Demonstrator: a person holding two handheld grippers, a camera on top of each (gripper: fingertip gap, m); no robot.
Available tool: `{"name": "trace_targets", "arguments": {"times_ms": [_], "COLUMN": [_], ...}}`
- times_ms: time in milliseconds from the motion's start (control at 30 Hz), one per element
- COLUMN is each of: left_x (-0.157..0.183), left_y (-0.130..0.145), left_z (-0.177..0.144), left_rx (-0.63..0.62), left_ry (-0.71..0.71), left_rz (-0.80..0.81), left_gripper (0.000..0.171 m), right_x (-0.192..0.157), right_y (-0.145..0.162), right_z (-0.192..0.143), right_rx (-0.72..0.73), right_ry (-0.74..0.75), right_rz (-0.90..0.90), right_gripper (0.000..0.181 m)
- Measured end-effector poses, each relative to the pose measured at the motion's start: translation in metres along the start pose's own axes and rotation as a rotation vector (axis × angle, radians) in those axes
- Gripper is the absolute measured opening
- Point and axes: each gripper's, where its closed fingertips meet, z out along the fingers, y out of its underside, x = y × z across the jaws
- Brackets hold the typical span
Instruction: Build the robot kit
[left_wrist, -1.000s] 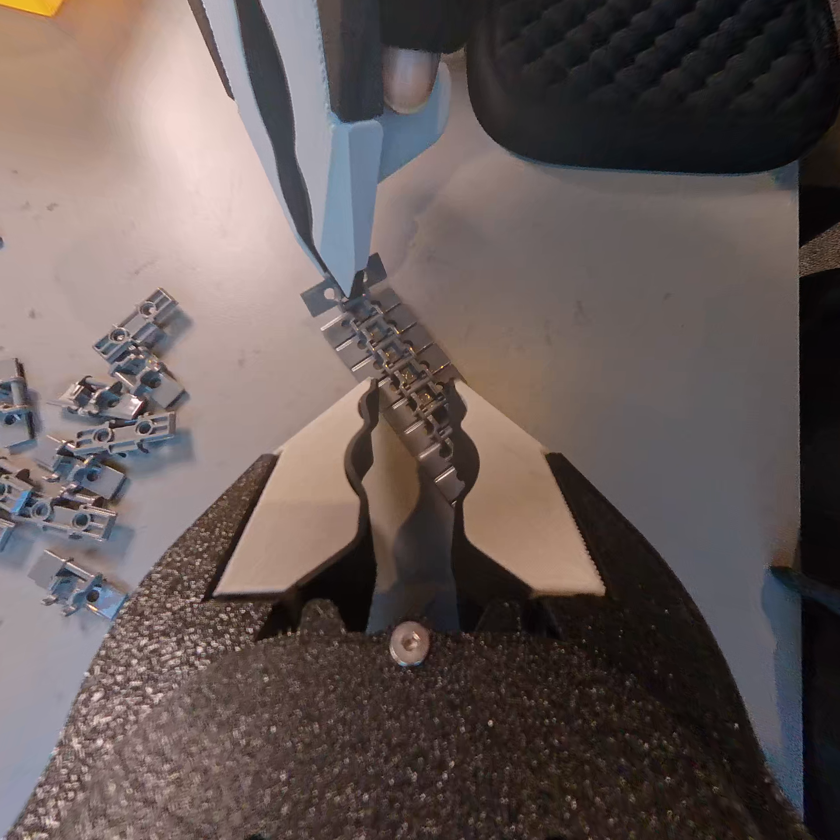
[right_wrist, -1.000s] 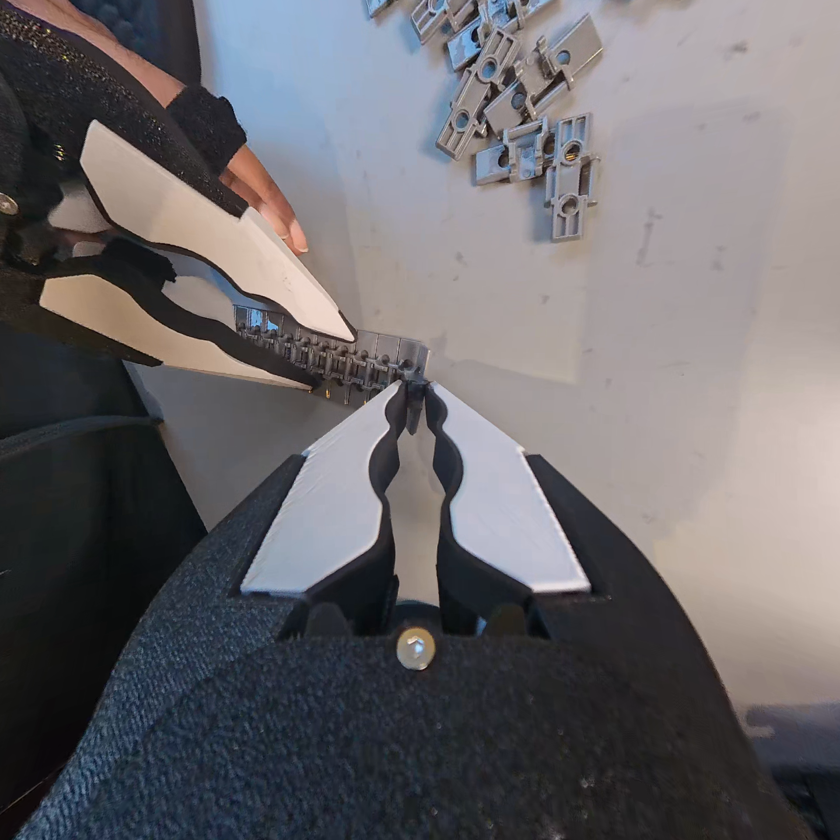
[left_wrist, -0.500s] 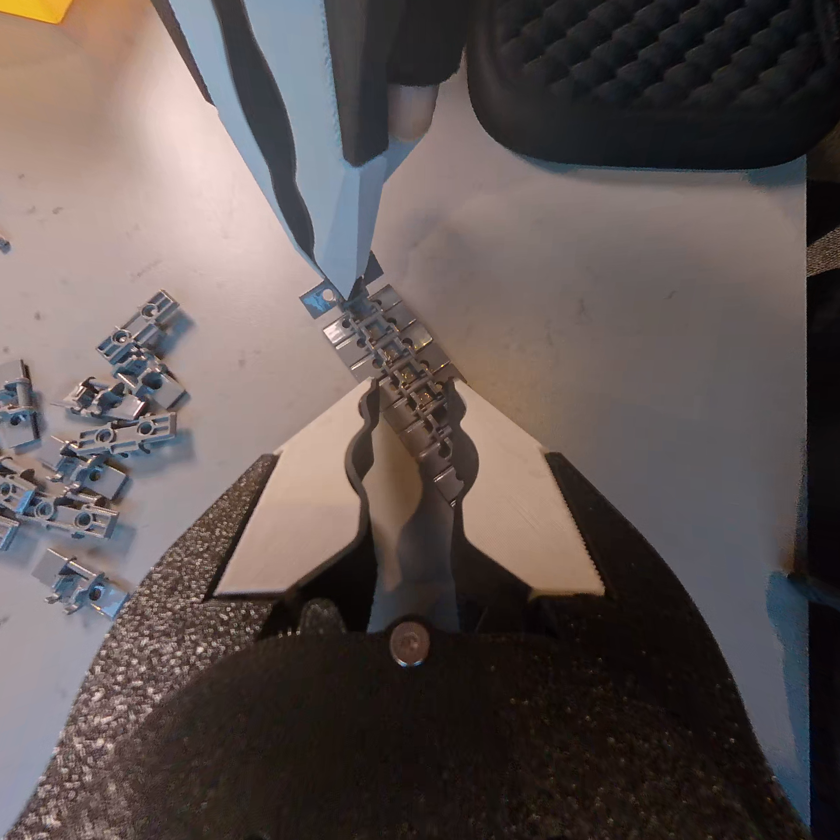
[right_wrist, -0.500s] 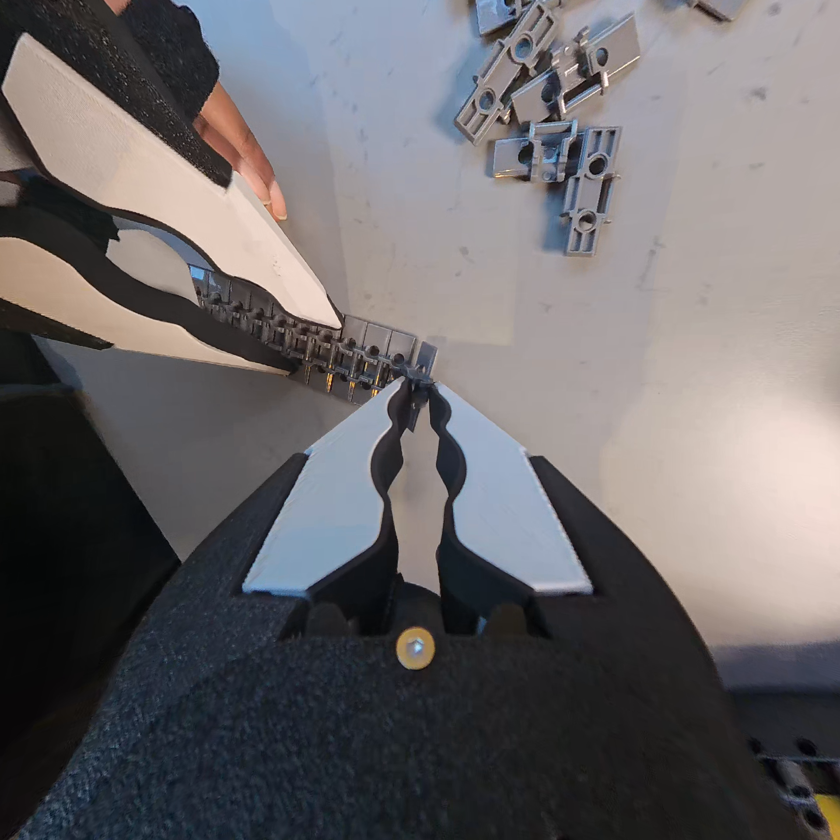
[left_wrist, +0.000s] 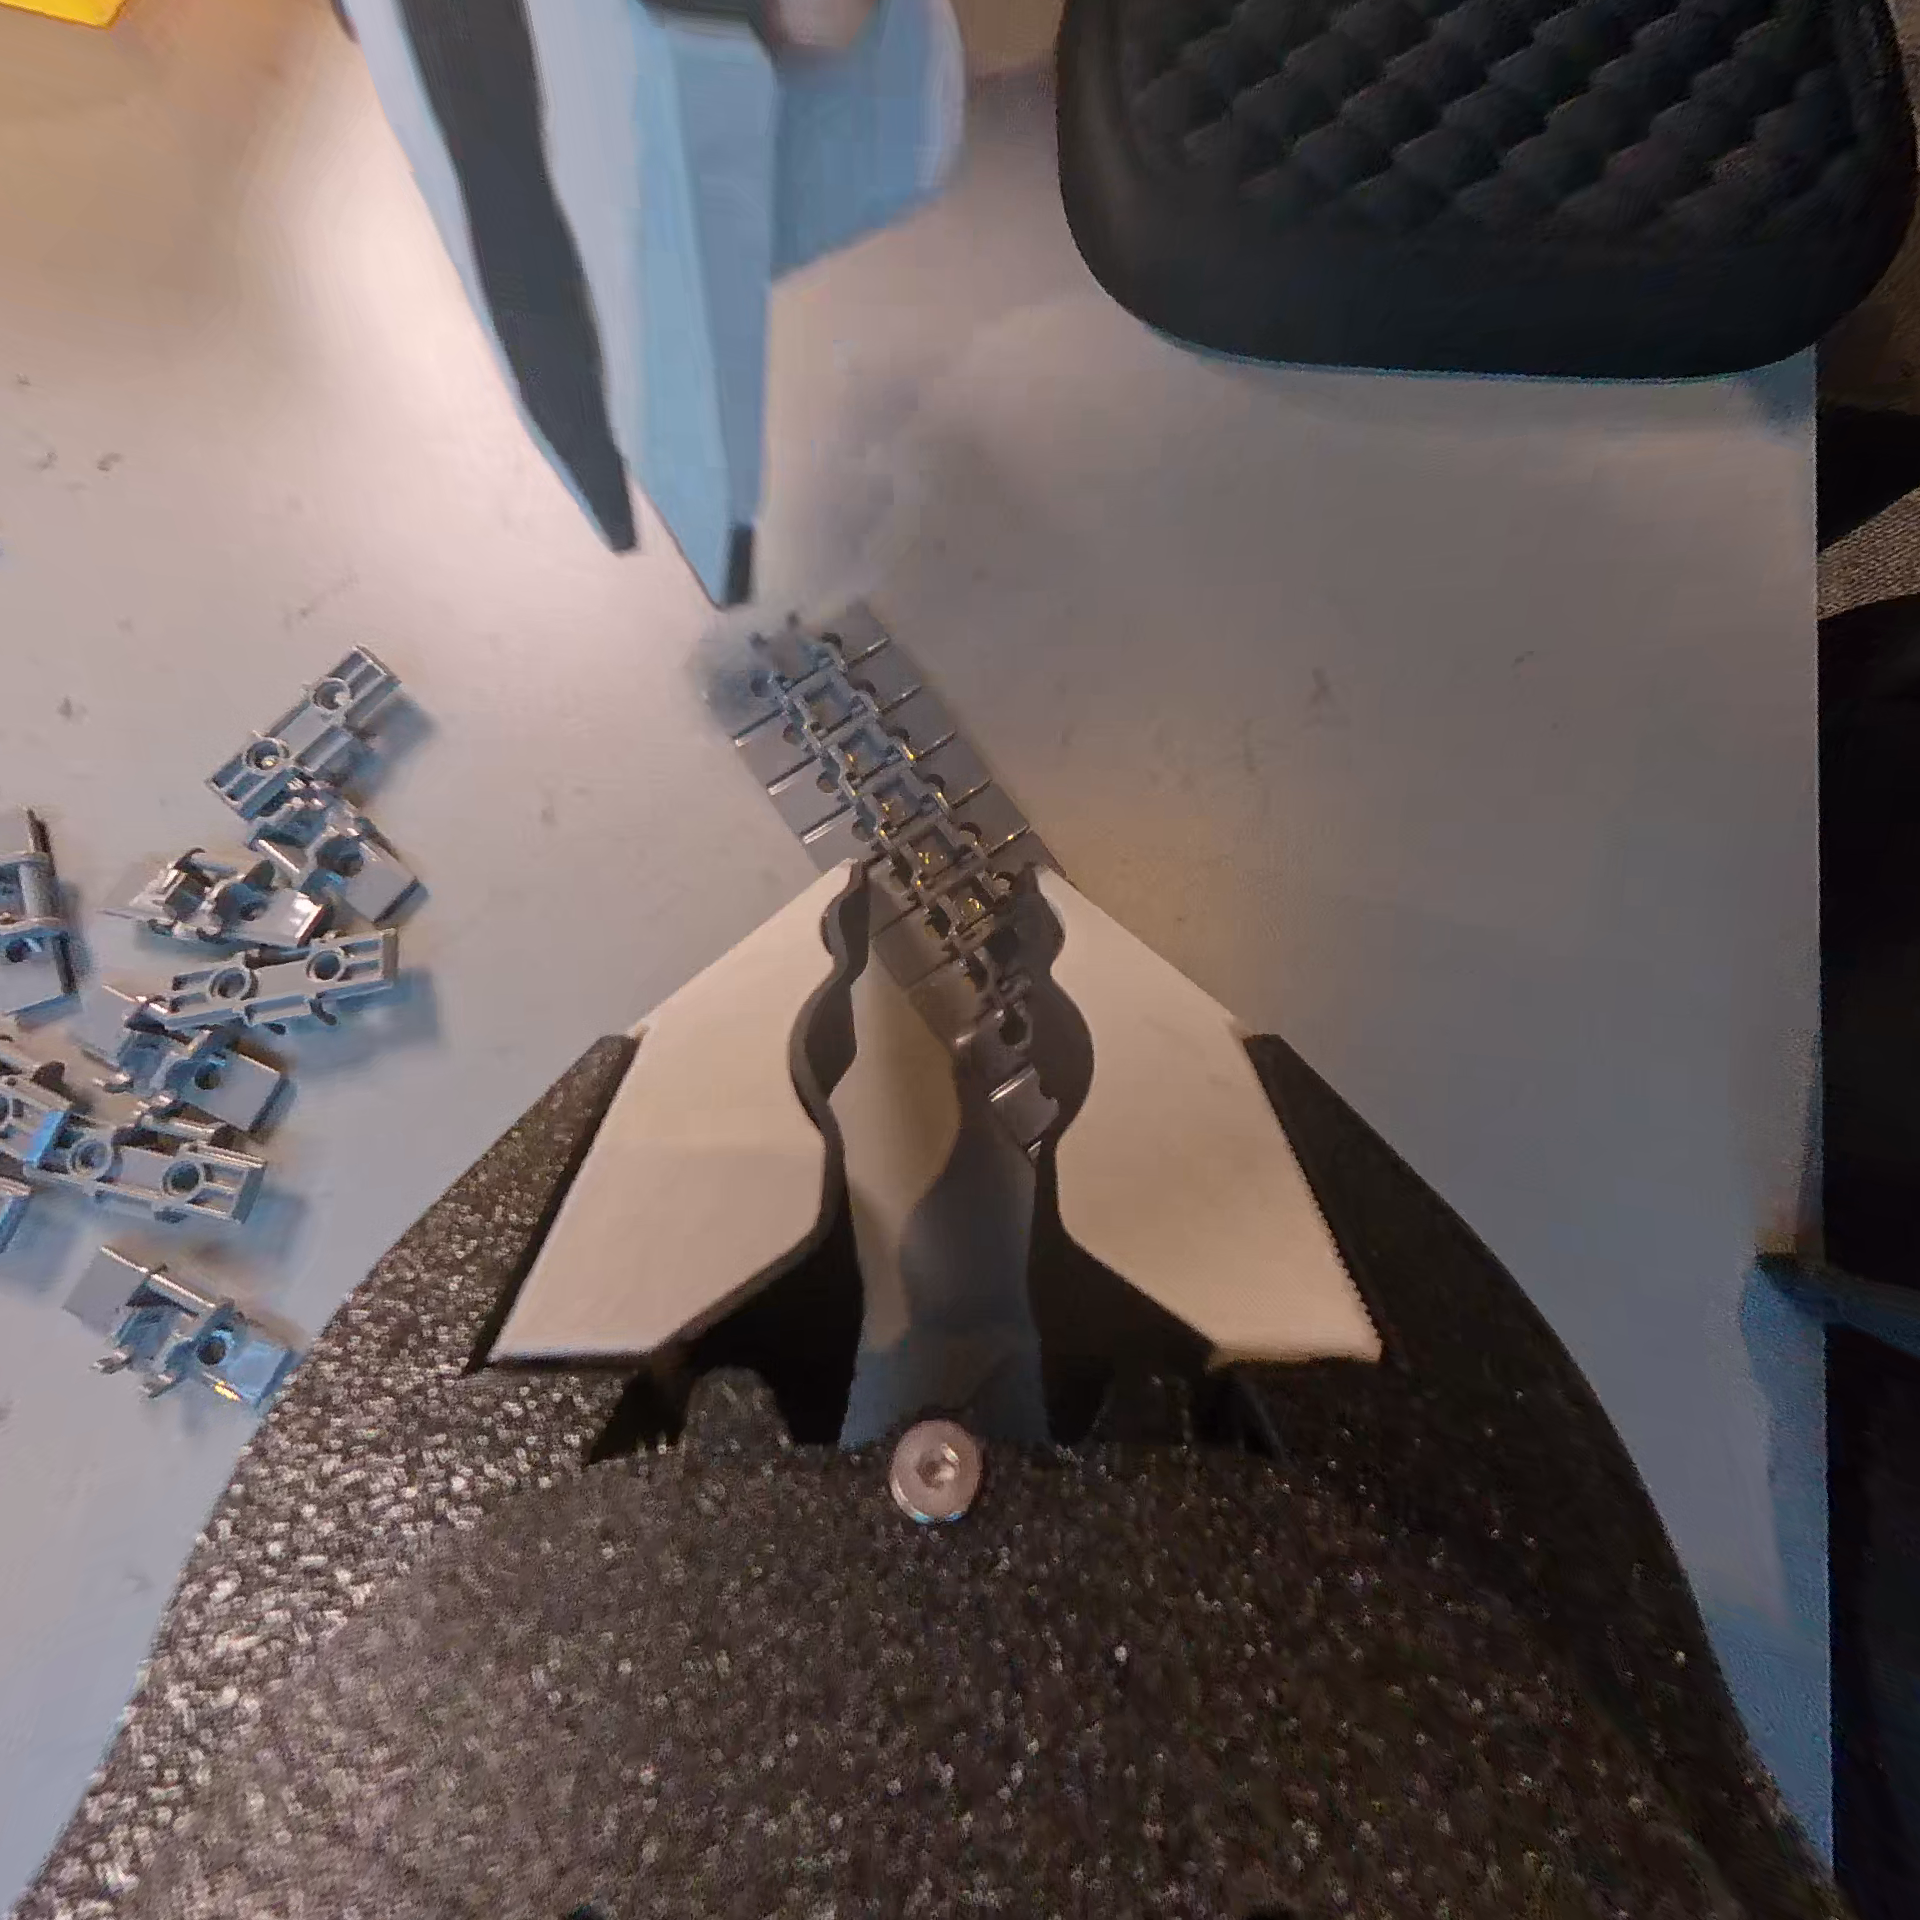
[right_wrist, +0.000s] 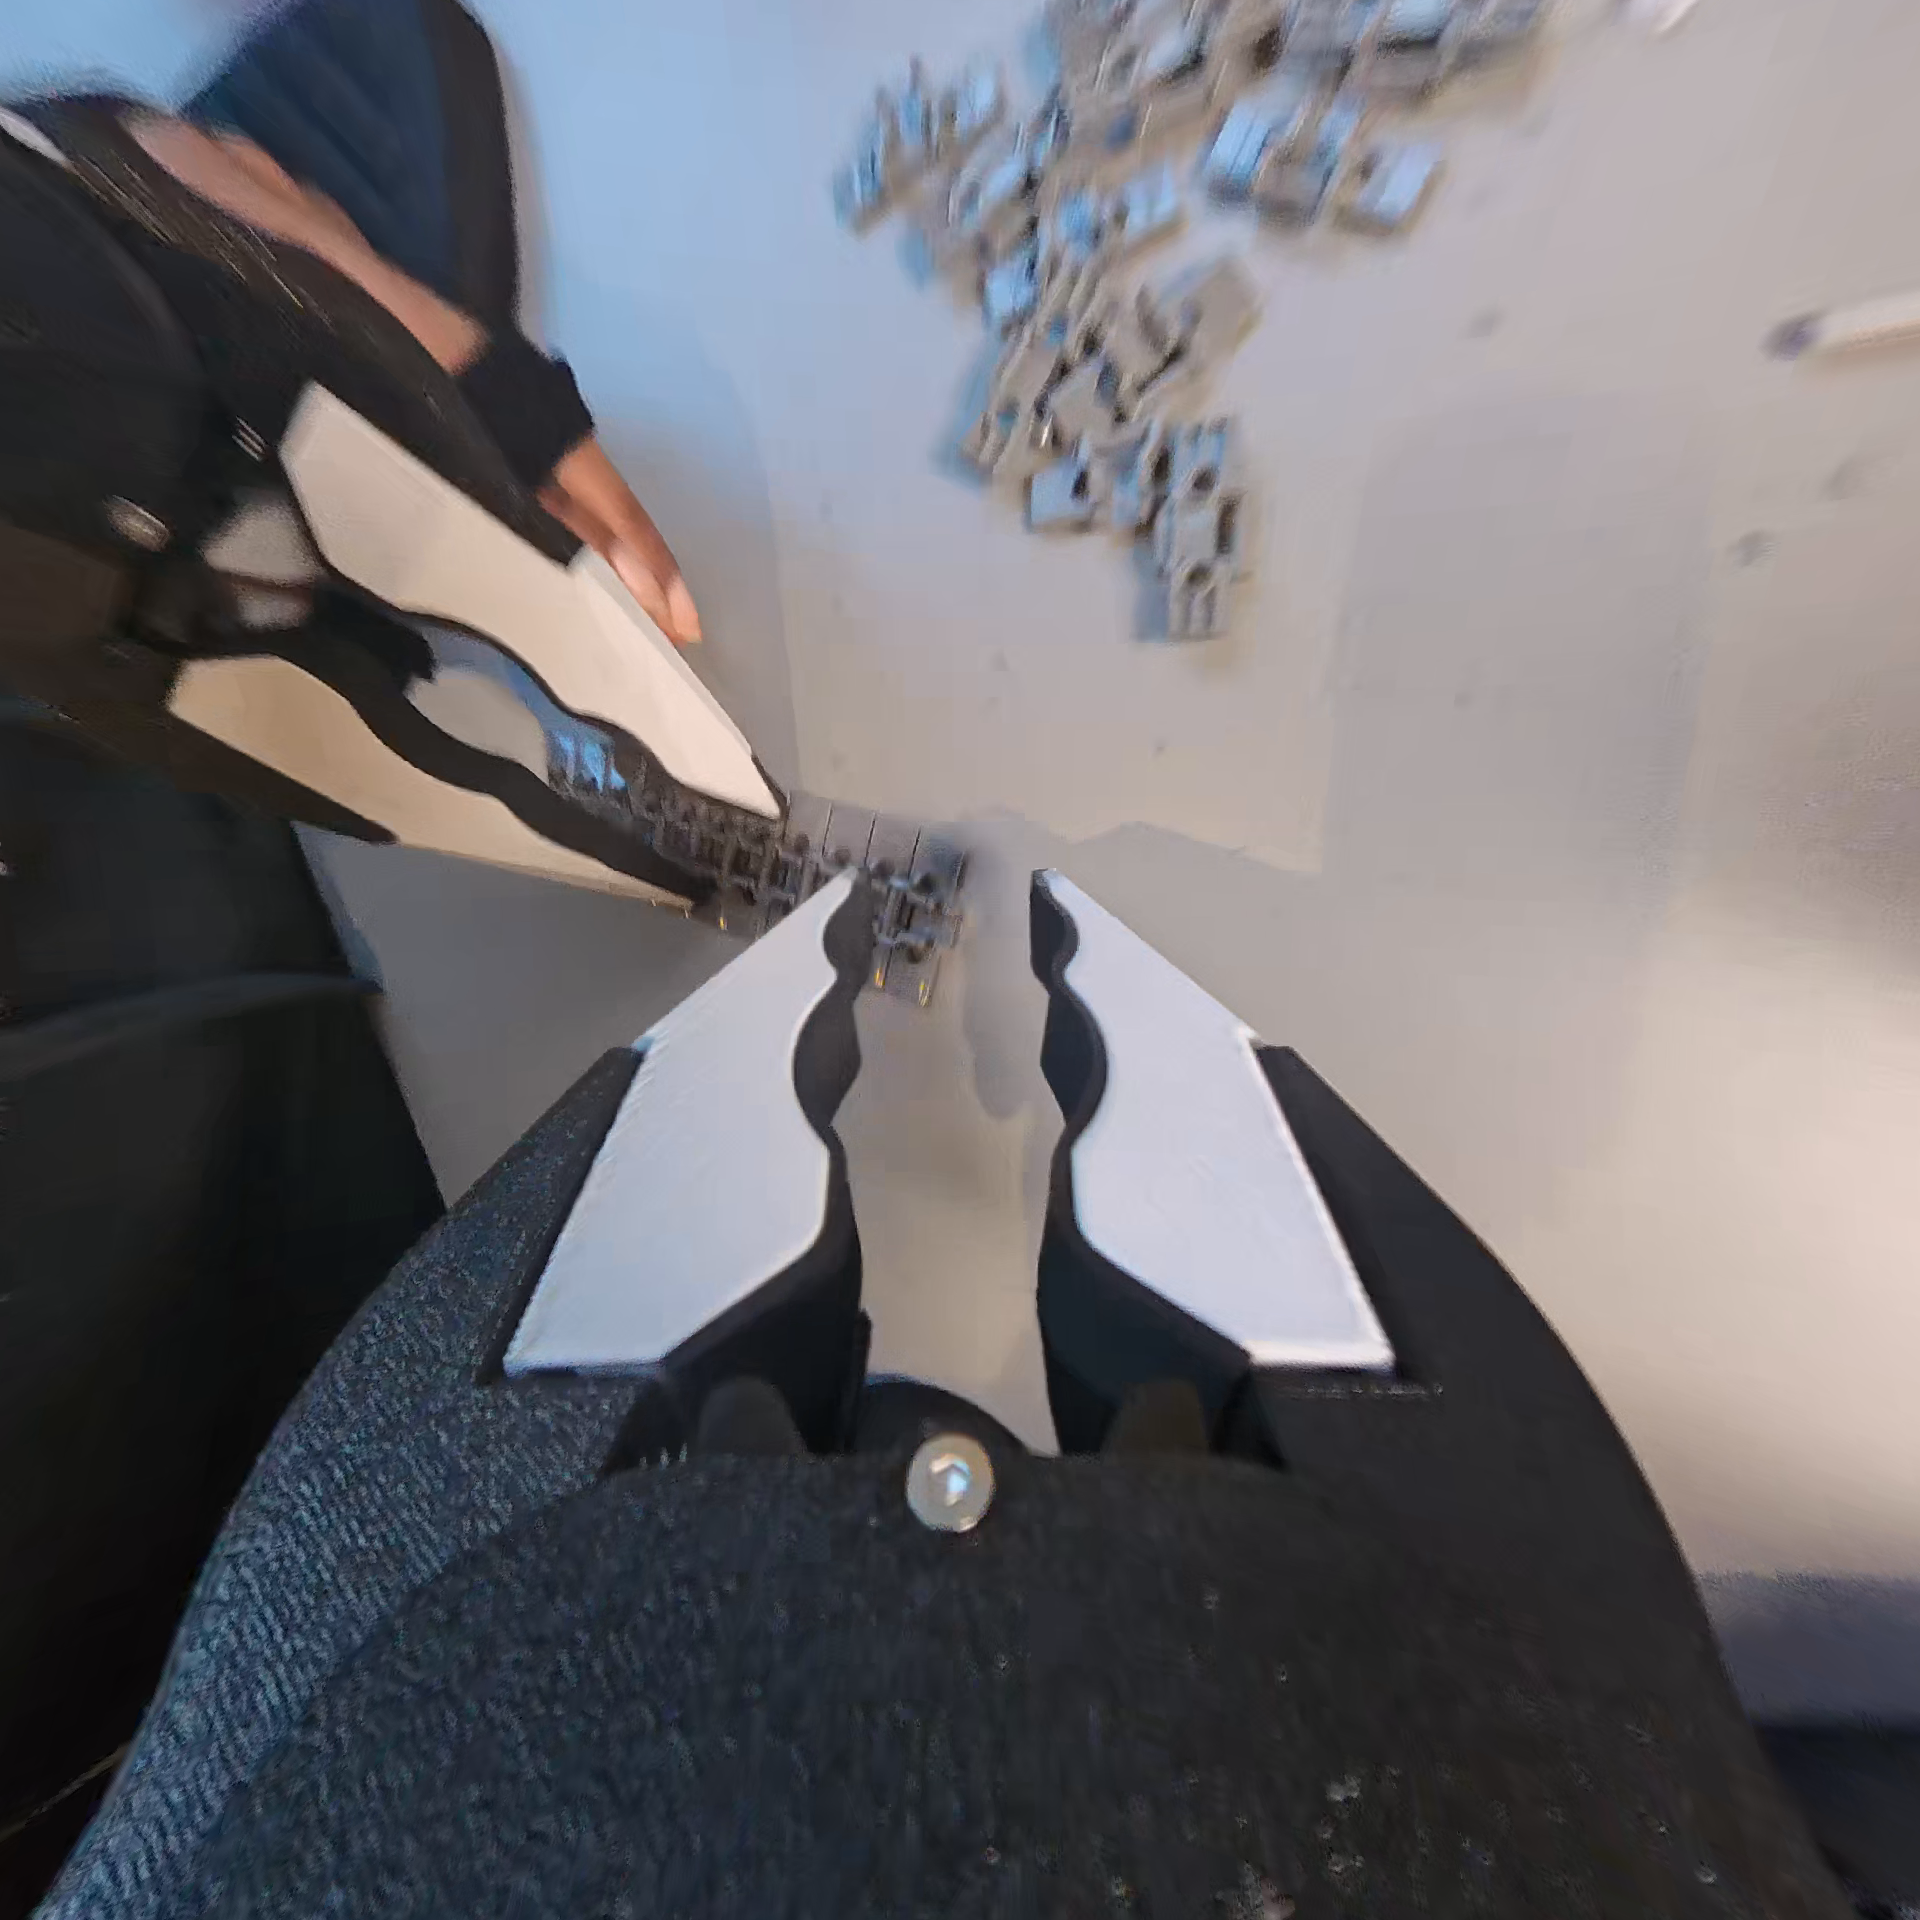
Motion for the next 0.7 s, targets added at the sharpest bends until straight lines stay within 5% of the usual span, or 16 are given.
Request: {"name": "trace_targets", "arguments": {"times_ms": [133,267,433,533,600,700], "left_x": [0.001,-0.014,-0.057,-0.073,-0.079,-0.08], "left_y": [0.002,-0.015,-0.019,-0.016,-0.017,-0.02], "left_z": [-0.004,-0.03,-0.05,-0.052,-0.056,-0.06], "left_rx": [-0.008,0.124,0.25,0.289,0.311,0.325], "left_ry": [0.044,0.076,0.008,-0.007,-0.037,-0.092], "left_rz": [-0.007,-0.082,-0.215,-0.294,-0.274,-0.141], "left_gripper": [0.028,0.028,0.026,0.027,0.028,0.028], "right_x": [0.01,0.025,0.04,0.046,0.034,-0.018], "right_y": [-0.027,-0.039,-0.05,-0.049,-0.044,-0.038], "right_z": [-0.015,0.003,0.025,0.029,0.025,0.009], "right_rx": [0.142,0.153,0.134,0.109,0.116,0.191], "right_ry": [0.12,0.279,0.266,0.272,0.207,-0.089], "right_rz": [-0.147,-0.327,-0.326,-0.341,-0.342,-0.295], "right_gripper": [0.032,0.032,0.031,0.015,0.011,0.011]}}
